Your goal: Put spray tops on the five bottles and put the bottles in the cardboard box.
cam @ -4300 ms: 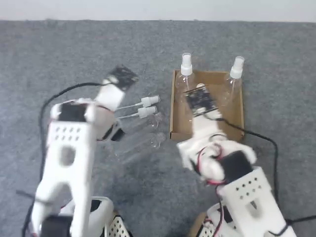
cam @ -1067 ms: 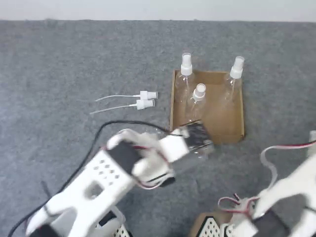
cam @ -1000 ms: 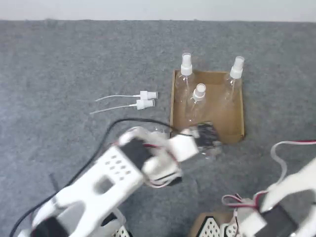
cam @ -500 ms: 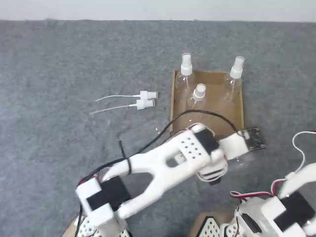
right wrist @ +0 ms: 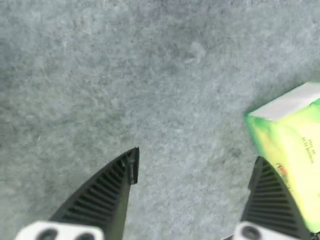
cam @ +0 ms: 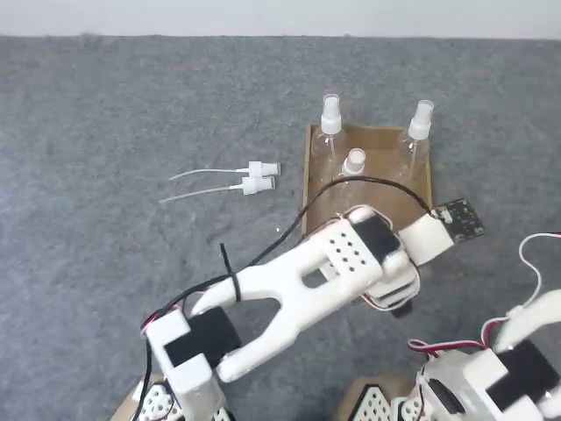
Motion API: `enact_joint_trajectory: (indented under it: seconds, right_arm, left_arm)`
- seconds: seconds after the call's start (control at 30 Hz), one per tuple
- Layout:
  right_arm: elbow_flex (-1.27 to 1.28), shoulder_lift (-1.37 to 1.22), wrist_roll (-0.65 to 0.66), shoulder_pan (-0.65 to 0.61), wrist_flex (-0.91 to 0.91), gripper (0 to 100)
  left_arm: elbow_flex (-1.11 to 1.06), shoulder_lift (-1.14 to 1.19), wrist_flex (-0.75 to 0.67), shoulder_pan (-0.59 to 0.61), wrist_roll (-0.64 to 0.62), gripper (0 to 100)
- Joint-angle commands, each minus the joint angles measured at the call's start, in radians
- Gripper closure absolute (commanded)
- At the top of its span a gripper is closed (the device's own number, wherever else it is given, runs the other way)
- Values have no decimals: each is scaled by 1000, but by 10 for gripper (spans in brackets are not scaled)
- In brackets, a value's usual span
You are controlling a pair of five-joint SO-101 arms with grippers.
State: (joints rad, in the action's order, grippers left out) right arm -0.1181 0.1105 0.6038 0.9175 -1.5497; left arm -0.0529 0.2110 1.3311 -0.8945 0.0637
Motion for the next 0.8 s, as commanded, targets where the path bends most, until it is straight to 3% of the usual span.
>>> enact_joint_trajectory:
  seconds: [0.0, 0.1, 0.3, 0.57, 0.77]
  right_arm:
    - [-64, 7, 6, -31, -56, 702]
    - [-64, 13, -8, -88, -127, 702]
    - [-51, 13, -209, -237, -240, 705]
    - [287, 133, -522, -538, -236, 703]
    - [489, 297, -749, -774, -145, 705]
  left_arm:
    - [47, -137, 63, 57, 6, 737]
    - [45, -219, 129, 121, 44, 739]
    - [45, -414, 269, 285, 86, 739]
    - [36, -511, 354, 626, 152, 739]
    - [-18, -516, 345, 792, 250, 739]
